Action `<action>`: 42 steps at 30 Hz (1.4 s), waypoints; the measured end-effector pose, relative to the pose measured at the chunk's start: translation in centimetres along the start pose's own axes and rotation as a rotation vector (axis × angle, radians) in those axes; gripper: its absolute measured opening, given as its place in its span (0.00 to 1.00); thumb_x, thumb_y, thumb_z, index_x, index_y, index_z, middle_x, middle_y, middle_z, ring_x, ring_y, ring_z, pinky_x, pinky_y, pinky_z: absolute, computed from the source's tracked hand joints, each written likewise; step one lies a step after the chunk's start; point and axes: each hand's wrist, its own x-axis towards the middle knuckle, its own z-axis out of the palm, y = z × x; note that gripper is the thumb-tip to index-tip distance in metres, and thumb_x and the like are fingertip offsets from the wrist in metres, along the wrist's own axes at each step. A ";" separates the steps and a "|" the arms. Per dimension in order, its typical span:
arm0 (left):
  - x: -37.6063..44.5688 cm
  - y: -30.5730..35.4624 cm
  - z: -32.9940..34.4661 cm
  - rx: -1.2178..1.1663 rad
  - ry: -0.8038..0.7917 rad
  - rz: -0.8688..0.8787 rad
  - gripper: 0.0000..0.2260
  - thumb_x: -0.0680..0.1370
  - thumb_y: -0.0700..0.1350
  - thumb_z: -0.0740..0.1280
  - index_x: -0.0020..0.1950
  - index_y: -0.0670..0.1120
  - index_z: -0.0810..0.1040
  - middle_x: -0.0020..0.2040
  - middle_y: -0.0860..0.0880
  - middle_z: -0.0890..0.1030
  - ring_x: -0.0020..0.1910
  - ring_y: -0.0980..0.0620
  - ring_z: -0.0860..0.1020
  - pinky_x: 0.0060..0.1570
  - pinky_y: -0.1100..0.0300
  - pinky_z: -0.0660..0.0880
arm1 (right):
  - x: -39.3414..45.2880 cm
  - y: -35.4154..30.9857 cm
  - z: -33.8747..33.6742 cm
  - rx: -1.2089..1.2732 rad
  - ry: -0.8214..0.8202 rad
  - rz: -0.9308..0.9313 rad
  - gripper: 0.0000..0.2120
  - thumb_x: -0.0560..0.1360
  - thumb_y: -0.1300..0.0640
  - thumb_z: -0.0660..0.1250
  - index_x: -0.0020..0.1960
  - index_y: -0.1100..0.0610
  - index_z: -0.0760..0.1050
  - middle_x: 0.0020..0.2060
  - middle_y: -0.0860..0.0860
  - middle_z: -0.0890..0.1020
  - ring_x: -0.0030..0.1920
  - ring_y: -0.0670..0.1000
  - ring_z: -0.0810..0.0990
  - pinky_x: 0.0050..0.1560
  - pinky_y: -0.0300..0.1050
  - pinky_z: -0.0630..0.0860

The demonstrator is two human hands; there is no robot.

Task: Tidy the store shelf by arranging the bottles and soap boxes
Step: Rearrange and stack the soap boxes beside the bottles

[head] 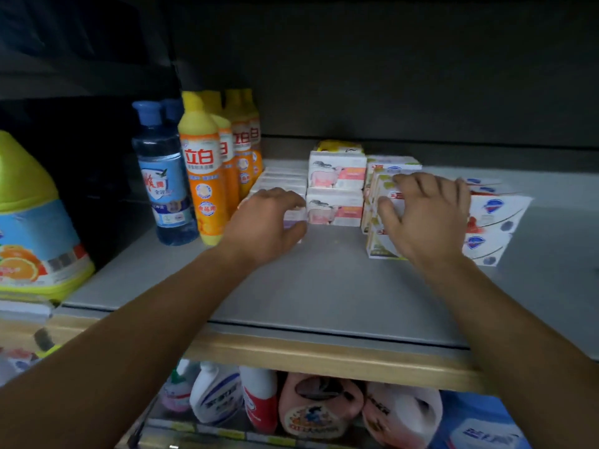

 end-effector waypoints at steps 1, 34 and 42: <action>1.2 0.5 0.6 0.033 -0.023 0.006 0.17 0.75 0.51 0.69 0.64 0.49 0.78 0.61 0.48 0.80 0.59 0.47 0.77 0.58 0.52 0.75 | -0.1 0.0 0.4 0.005 0.030 0.009 0.25 0.77 0.42 0.54 0.66 0.55 0.75 0.60 0.56 0.78 0.62 0.61 0.72 0.72 0.58 0.54; 1.5 1.0 -1.7 -0.162 0.089 -0.044 0.19 0.70 0.51 0.76 0.59 0.49 0.79 0.51 0.54 0.80 0.46 0.57 0.77 0.43 0.68 0.71 | 0.3 0.0 0.3 -0.006 -0.032 0.003 0.27 0.77 0.39 0.50 0.67 0.52 0.72 0.62 0.53 0.76 0.65 0.59 0.70 0.74 0.61 0.51; -4.7 -2.6 -0.1 -1.038 -0.028 -0.470 0.10 0.71 0.37 0.75 0.51 0.43 0.83 0.49 0.43 0.85 0.50 0.44 0.83 0.51 0.51 0.80 | -2.8 -5.7 -2.2 0.463 -0.202 -0.395 0.35 0.69 0.38 0.63 0.73 0.51 0.67 0.69 0.49 0.69 0.70 0.54 0.67 0.72 0.51 0.61</action>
